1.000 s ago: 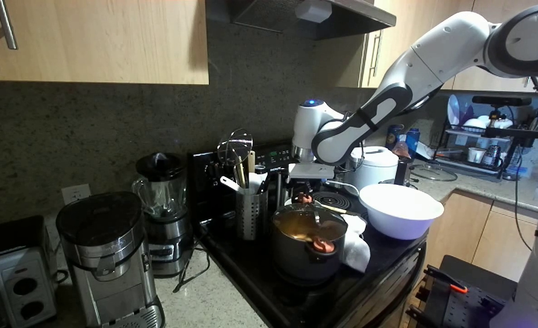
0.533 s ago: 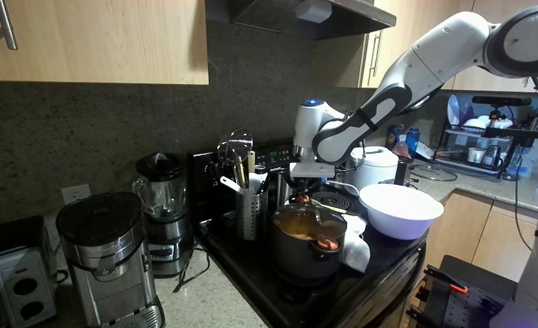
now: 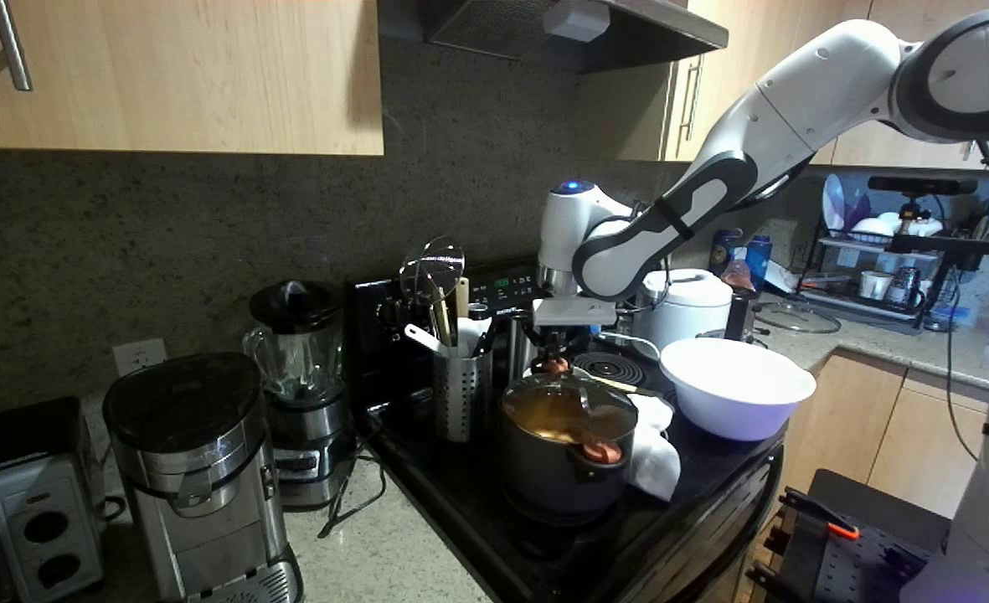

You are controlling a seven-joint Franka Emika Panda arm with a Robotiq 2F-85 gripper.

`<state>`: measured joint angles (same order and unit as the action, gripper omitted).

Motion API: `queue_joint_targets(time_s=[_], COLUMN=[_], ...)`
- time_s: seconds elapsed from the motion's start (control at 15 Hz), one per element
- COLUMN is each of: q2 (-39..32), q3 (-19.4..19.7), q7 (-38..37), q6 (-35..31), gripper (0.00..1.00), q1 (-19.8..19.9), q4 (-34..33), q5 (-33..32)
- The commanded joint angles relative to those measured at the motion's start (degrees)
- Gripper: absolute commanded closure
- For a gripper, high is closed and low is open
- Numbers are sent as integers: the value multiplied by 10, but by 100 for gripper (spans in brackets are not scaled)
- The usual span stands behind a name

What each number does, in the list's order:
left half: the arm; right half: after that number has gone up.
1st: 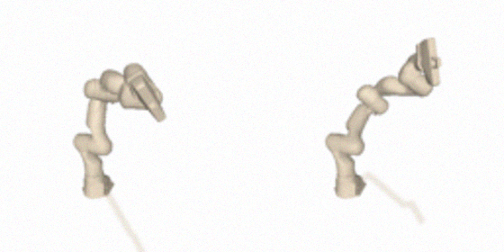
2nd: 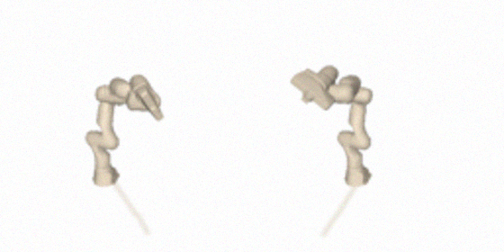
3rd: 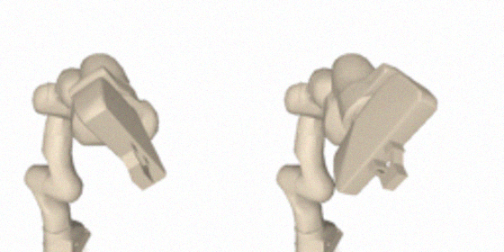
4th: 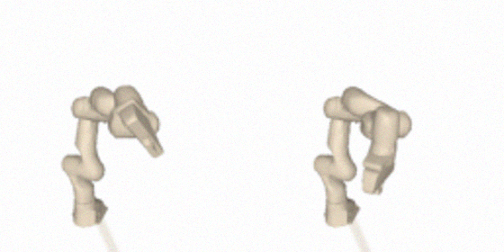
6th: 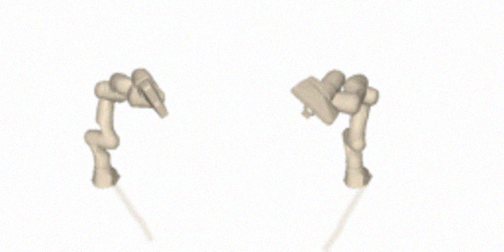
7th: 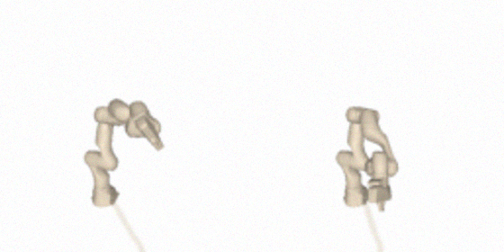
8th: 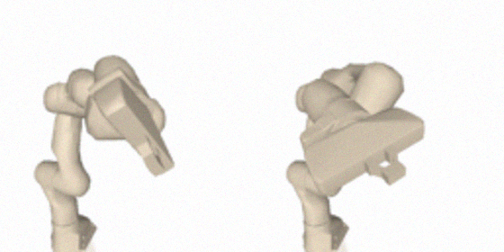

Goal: Turn the knobs on the pot

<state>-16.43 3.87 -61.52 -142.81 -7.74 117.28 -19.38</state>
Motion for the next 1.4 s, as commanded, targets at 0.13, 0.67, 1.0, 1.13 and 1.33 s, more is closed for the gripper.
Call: queue_joint_targets(time_s=[0.13,0.67,1.0,1.13,1.33], q2=[6,11,13,12,11], q3=[-5,-22,-29,-31,-37], q7=[82,290,420,454,514], q6=[34,41,40,42,45], gripper=[95,95,95,95,95], q1=[-6,5,9,12,20], q4=[-10,-8,-4,-6,-10], q5=[-2,39,73,78,98])
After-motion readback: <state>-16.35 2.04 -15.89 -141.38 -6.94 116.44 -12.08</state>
